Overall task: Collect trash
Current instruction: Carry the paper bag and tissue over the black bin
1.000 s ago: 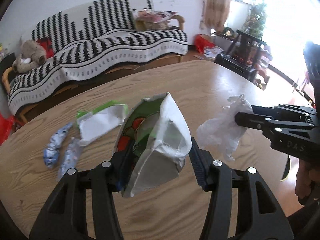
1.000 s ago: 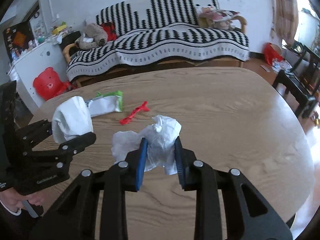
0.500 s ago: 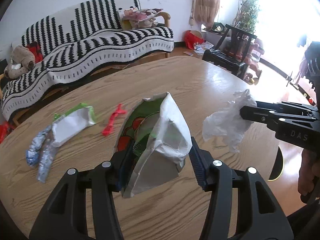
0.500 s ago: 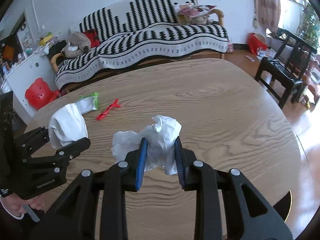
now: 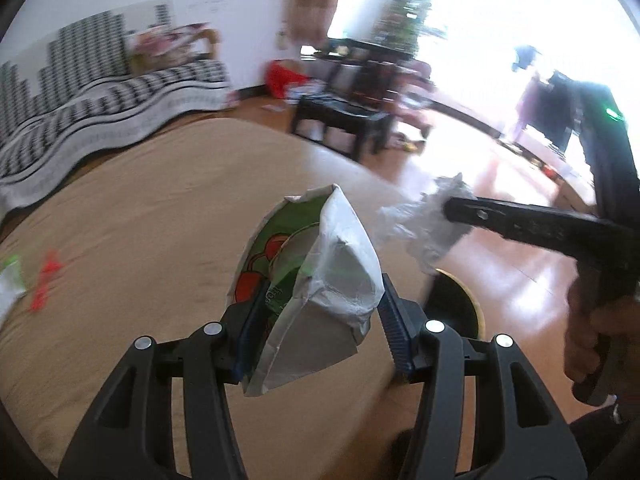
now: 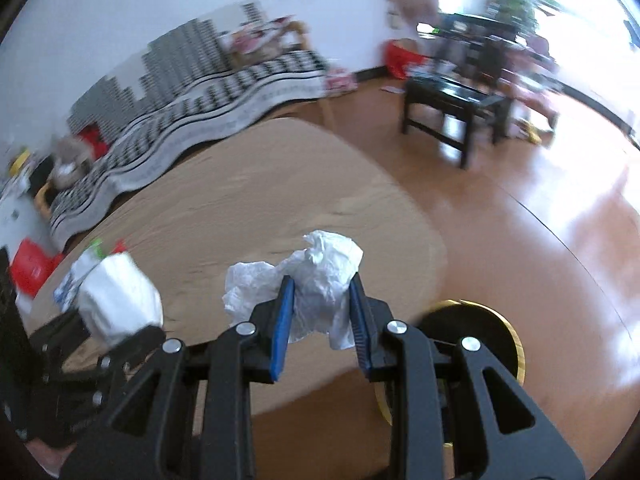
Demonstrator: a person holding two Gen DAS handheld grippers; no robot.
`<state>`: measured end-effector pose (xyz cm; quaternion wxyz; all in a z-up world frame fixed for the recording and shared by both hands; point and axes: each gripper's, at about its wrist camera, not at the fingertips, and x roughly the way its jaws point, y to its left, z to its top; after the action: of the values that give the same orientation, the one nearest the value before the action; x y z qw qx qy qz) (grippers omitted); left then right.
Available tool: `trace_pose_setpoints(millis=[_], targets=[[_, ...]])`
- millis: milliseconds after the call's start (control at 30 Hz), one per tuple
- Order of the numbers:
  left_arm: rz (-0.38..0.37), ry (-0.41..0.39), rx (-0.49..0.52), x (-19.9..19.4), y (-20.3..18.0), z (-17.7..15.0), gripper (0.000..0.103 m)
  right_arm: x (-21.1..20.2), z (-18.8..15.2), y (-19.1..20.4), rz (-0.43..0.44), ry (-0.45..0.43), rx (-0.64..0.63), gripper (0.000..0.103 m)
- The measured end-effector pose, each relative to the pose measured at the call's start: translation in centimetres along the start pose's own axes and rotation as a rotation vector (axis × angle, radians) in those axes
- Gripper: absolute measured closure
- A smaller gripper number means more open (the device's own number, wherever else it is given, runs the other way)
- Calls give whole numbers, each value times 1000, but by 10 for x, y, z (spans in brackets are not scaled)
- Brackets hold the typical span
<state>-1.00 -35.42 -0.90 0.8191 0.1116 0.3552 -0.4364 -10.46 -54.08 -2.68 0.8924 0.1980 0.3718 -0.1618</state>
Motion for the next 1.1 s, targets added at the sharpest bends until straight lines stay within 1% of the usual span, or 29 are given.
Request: trace_pose_setpoints(millis=[33, 200, 267, 400, 600, 867, 1000, 1033, 1100], targets=[[-23, 1, 22, 5, -14, -1, 51, -3, -3, -22, -32, 2, 34, 75], [-135, 34, 108, 35, -76, -8, 51, -13, -23, -93, -125, 30, 130, 75], [-157, 58, 141, 50, -99, -14, 51, -16, -31, -115, -147, 42, 158, 75], [-188, 106, 172, 74, -126, -23, 51, -22, -50, -153, -183, 67, 216, 75], [-215, 166, 190, 107, -149, -33, 51, -20, -67, -176, -199, 106, 259, 75], [-231, 198, 180, 129, -156, -33, 51, -10, -61, -179, -200, 123, 253, 75], [-241, 207, 150, 135, -155, -32, 50, -8, -60, -179, -204, 130, 248, 74], [-241, 207, 148, 136, -154, -31, 50, -7, -59, -179, -205, 131, 248, 74], [-237, 205, 146, 138, -152, -29, 50, -6, -60, -180, -211, 131, 253, 66]])
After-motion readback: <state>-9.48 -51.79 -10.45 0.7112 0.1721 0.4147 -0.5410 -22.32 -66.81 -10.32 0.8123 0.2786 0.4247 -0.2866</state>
